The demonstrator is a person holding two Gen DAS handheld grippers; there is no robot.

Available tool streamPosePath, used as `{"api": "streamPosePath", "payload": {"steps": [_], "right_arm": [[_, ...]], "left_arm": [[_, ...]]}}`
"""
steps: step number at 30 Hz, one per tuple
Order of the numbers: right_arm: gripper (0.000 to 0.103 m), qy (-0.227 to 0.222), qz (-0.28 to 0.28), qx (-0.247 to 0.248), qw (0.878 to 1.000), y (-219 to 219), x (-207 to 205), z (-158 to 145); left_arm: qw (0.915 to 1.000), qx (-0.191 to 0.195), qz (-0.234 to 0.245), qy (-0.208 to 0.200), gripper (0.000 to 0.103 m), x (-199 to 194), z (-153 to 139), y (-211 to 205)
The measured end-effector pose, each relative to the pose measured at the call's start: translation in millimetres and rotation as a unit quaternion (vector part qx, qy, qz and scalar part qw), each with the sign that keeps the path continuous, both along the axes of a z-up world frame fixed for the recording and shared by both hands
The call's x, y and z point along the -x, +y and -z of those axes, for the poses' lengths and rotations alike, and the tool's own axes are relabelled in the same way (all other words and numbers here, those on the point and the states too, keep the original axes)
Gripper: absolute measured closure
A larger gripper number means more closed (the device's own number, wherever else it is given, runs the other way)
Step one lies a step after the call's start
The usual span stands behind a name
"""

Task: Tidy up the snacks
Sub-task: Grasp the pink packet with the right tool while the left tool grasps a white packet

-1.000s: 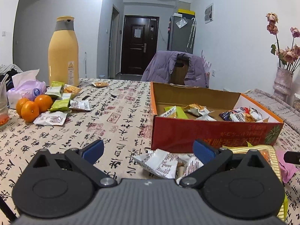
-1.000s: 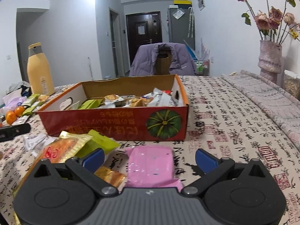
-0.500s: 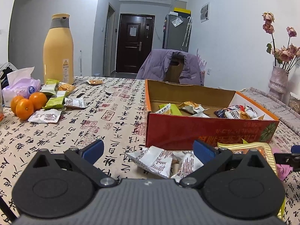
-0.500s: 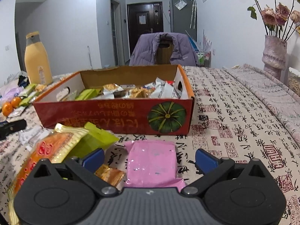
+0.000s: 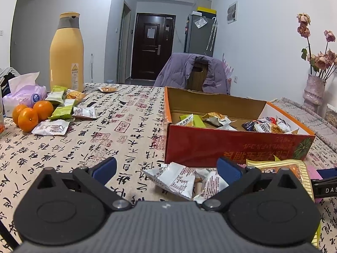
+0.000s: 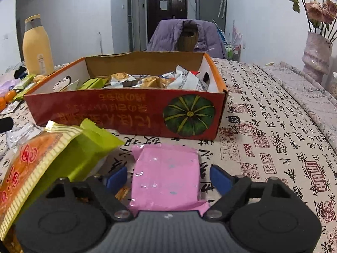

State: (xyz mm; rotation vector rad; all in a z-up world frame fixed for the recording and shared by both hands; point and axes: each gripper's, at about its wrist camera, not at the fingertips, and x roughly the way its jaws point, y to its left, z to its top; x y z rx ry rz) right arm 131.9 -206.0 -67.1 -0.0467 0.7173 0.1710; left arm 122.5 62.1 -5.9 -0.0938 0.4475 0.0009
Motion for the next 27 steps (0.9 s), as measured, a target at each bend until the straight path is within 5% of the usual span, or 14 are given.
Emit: {"api": "streamPosePath", "payload": {"steps": [8, 27], "right_arm": [[0.042, -0.01, -0.021, -0.005, 1.0, 2, 5, -2], [0.042, -0.087, 0.038, -0.005, 0.995, -10, 25, -11]], "left_arm": [[1.0, 0.0, 0.0, -0.002, 0.0, 1, 0, 0], [0.9999, -0.008, -0.011, -0.003, 0.0, 1, 0, -1]]}}
